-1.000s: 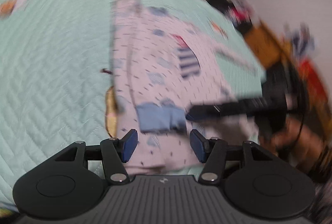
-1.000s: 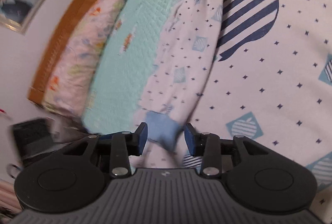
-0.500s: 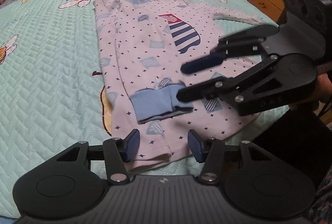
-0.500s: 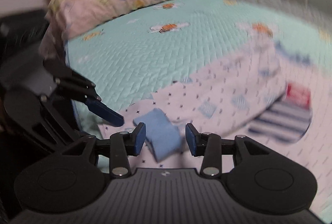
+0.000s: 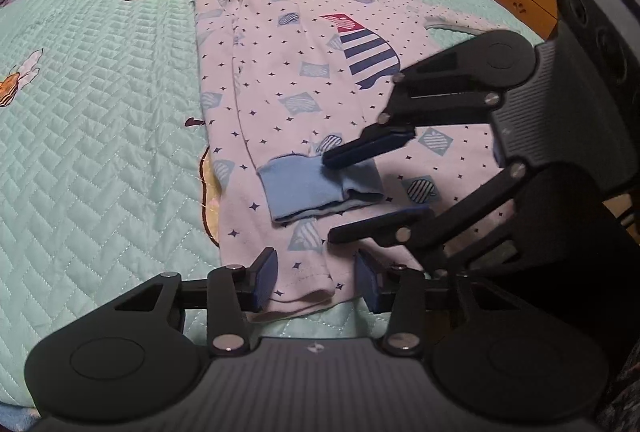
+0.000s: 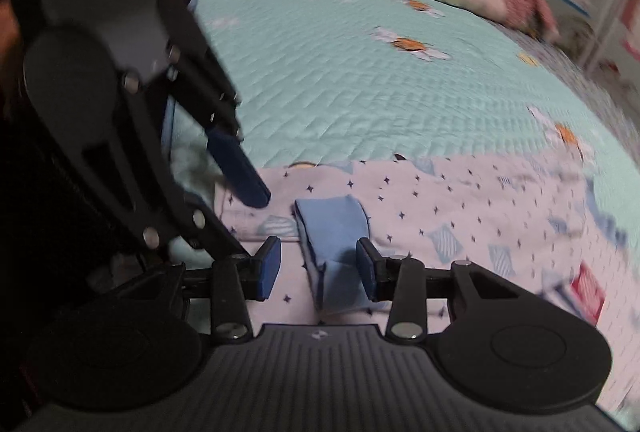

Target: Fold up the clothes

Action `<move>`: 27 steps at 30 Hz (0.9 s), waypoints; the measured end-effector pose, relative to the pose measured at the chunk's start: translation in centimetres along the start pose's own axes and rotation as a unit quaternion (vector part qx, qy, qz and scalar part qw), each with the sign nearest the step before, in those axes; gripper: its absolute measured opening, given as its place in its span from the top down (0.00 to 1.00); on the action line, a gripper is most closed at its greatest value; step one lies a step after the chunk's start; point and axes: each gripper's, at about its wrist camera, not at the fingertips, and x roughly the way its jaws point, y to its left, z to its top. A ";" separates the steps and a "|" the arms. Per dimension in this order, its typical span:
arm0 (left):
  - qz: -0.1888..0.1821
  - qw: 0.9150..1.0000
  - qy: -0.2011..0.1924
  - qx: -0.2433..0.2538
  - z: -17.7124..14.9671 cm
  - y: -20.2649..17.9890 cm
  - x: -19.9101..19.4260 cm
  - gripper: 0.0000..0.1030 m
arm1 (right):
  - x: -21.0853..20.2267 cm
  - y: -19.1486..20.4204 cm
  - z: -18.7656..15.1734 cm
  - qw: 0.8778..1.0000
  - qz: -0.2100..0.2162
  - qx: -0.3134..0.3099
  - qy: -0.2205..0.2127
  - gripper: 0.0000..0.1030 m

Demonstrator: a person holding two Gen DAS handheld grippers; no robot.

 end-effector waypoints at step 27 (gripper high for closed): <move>-0.045 0.995 -0.014 -0.089 1.1 0.2 -0.7 0.86 | -3.3 -9.5 -0.8 0.940 0.110 0.307 -0.099 0.91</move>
